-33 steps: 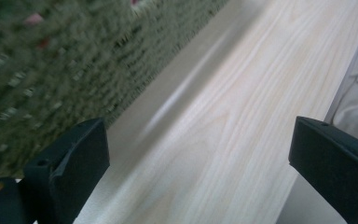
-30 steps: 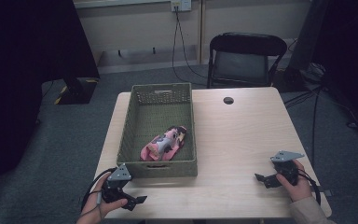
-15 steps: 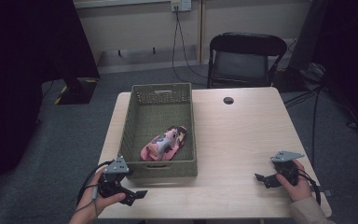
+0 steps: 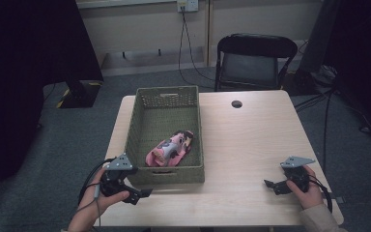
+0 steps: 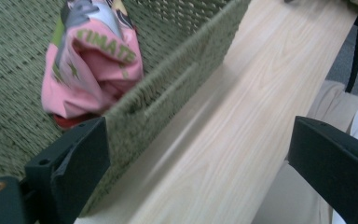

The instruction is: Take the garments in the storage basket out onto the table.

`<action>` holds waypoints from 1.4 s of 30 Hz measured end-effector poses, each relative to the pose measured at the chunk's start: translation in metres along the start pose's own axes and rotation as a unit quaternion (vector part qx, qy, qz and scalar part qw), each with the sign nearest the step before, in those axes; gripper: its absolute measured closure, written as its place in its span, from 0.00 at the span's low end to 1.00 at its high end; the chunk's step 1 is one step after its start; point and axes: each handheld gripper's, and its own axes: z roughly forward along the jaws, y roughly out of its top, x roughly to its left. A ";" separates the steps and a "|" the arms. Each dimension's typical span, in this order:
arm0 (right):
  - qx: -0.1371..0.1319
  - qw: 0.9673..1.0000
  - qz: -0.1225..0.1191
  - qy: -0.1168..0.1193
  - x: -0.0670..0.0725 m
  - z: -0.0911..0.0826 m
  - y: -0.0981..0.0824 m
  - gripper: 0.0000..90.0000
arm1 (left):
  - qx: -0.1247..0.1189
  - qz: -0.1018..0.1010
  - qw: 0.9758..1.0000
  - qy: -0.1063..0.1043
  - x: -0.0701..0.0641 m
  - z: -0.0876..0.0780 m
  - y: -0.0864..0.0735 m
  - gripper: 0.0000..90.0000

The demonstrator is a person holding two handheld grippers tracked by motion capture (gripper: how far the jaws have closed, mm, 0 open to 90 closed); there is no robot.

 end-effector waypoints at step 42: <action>0.000 1.000 0.002 -0.002 0.000 0.000 0.000 0.00 | -0.017 -0.025 0.999 0.020 0.040 0.028 0.066 0.05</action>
